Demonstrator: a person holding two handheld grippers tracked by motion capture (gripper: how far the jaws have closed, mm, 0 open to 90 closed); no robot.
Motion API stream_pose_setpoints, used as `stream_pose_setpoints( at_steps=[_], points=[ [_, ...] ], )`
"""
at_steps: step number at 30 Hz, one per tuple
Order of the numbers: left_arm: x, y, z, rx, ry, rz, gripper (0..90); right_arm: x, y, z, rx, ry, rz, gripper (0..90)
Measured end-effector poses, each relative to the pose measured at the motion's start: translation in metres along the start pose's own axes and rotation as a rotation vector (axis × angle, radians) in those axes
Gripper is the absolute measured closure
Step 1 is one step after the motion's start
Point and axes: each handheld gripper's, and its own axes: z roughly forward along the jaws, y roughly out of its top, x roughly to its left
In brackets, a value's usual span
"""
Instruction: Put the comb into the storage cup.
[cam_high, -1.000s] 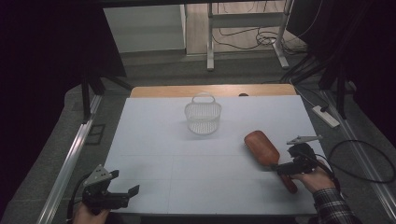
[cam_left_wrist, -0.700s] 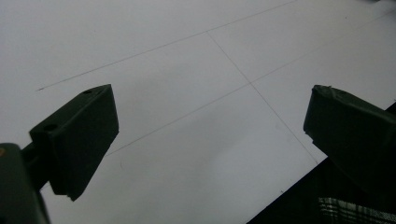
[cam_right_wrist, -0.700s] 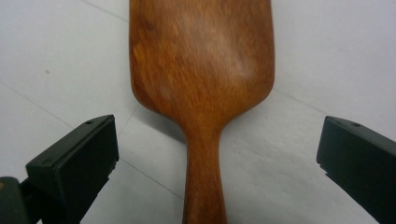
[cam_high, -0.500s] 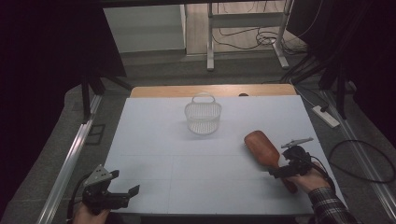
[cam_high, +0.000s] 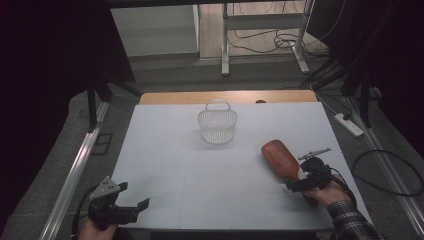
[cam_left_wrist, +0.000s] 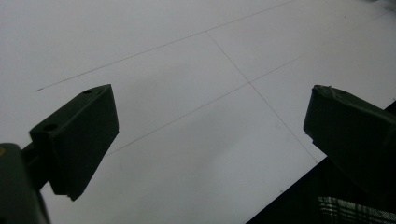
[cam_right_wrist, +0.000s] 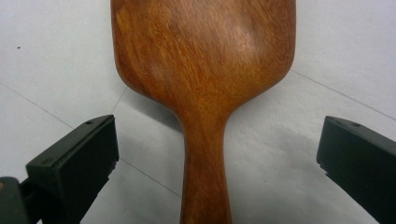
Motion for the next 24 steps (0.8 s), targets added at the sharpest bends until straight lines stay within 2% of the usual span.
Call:
stream_pose_setpoints(
  at_steps=[14,16,24],
  points=[
    [-0.0004,0.0001,0.0002,0.002,0.002,0.004,4.2,0.0052,0.0019,0.004,0.024,-0.012,-0.012,1.9],
    [-0.0005,0.0001,0.0002,0.002,0.003,0.005,4.2,0.0053,0.0022,0.0037,0.024,-0.013,-0.011,5.5],
    [-0.0008,0.0003,0.0005,0.005,0.003,0.008,4.2,0.0069,0.0032,0.0014,0.029,-0.015,-0.018,34.4]
  ],
)
